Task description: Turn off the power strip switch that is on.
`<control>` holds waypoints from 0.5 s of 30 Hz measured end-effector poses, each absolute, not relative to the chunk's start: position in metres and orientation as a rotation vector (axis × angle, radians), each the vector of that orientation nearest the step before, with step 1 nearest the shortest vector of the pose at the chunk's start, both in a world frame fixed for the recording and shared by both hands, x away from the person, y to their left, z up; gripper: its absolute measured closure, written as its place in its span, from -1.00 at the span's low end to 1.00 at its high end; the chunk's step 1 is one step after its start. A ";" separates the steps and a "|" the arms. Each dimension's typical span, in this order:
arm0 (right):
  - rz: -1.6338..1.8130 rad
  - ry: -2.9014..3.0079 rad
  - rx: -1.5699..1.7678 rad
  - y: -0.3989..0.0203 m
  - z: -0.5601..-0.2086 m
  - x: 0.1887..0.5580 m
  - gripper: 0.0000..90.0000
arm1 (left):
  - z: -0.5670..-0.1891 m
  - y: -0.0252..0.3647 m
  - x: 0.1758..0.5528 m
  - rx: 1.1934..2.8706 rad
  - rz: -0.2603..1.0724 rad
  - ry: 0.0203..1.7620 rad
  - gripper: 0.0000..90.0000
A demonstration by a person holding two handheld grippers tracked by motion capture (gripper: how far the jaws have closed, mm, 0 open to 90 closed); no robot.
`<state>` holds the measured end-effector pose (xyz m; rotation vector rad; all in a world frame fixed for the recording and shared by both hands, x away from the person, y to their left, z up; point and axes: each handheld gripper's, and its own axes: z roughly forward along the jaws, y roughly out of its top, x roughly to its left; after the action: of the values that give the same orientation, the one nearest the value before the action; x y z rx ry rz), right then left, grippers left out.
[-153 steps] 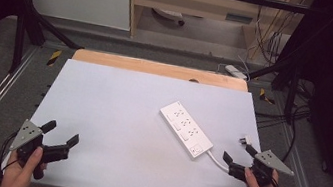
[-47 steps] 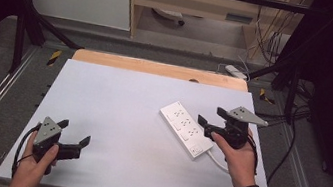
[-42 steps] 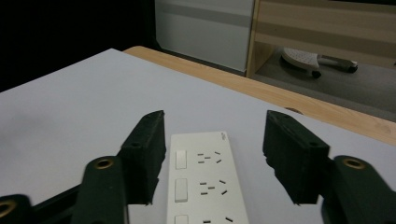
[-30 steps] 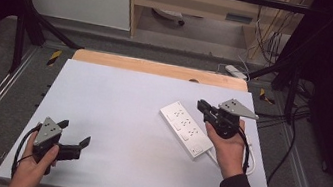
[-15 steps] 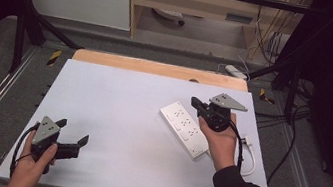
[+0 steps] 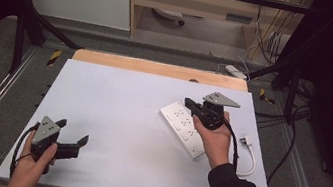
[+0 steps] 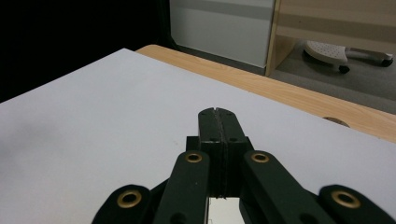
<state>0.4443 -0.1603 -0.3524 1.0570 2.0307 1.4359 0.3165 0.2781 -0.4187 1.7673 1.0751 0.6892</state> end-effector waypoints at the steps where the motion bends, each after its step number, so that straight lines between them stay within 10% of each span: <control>1: 1.436 2.031 1.057 -0.160 -0.352 0.444 1.00 | -0.419 0.278 0.316 1.774 0.690 1.074 -0.88; 15: 1.426 2.039 1.092 -0.148 -0.364 0.462 1.00 | -0.419 0.280 0.316 1.768 0.692 1.089 -0.88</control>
<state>0.4621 -0.1478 -0.3641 1.0920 2.0387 1.4257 0.3159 0.2803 -0.4193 1.7683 1.0894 0.6915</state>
